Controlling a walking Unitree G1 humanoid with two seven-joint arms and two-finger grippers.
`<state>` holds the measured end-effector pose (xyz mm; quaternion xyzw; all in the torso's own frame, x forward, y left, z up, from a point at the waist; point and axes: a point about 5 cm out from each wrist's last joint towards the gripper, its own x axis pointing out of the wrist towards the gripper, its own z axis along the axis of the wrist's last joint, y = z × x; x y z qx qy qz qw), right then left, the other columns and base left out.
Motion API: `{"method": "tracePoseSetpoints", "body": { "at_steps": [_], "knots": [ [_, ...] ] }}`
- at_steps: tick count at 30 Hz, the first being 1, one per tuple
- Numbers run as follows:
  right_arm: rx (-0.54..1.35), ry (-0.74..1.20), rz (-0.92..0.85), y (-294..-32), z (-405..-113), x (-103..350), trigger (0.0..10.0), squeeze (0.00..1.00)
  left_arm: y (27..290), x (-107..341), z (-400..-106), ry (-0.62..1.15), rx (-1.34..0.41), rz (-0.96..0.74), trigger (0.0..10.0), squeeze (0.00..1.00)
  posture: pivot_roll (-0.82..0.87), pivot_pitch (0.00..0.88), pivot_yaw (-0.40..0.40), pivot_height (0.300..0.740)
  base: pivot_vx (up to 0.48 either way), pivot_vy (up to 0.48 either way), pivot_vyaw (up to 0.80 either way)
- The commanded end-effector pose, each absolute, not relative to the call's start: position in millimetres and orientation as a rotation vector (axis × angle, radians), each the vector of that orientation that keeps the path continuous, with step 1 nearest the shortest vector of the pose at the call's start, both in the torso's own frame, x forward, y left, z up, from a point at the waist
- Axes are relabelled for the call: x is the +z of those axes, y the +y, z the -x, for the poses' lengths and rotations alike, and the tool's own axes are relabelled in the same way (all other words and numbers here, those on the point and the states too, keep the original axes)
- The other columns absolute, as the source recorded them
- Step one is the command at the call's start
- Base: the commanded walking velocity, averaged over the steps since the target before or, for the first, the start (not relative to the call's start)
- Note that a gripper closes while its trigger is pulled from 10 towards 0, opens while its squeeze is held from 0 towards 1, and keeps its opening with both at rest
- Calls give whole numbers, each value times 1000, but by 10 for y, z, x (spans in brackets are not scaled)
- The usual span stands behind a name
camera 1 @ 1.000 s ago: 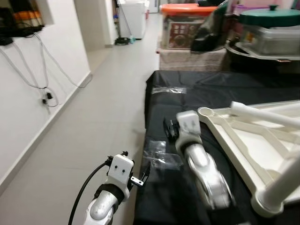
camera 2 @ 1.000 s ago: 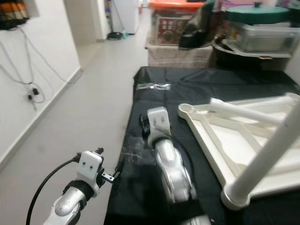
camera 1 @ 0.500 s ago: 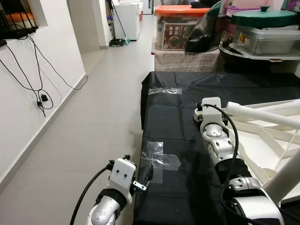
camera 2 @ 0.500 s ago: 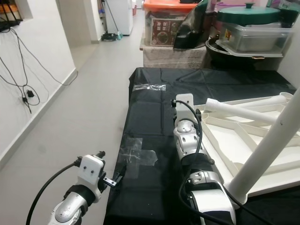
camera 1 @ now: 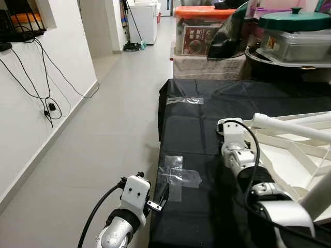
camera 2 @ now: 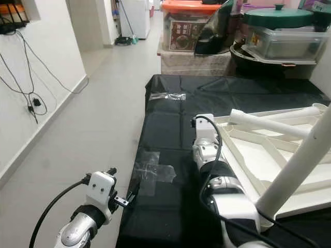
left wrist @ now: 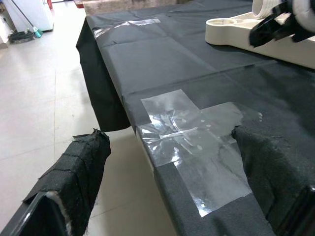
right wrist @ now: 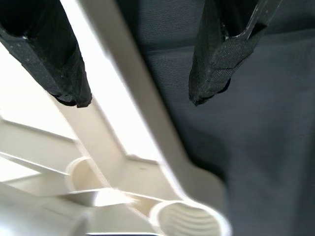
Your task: Building children table
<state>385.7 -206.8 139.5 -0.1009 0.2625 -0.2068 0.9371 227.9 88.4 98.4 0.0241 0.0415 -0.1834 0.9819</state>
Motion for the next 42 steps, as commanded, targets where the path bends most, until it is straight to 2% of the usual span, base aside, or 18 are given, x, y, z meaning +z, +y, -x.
{"method": "tracePoseSetpoints", "body": {
  "at_steps": [1, 15, 28, 37, 42],
  "knots": [
    [-434, 536, 197, -2070, -3876, 1424, 10000, 0, 879, 1012, -2265, 79, -365, -54, 10000, 0, 73, 0, -64, 740, 0, 0, 0],
    [-366, 687, 132, -2118, -3861, 1413, 10000, 0, 869, 1035, -2242, 77, -360, -48, 10000, 0, 60, 0, -74, 740, 0, 0, 0],
    [-231, 759, 247, -2110, -3869, 1455, 10000, 0, 858, 1053, -2247, 73, -358, -48, 10000, 0, 54, 0, -81, 740, 0, 0, 0],
    [-231, 771, 268, -2128, -3850, 1416, 10000, 0, 854, 1061, -2244, 70, -357, -43, 10000, 0, 56, 0, -84, 740, 0, 0, 0],
    [-302, 766, 226, -2203, -3828, 1395, 10000, 0, 854, 1070, -2234, 70, -354, -39, 10000, 0, 56, 0, -83, 740, 0, 0, 0]
  ]
}}
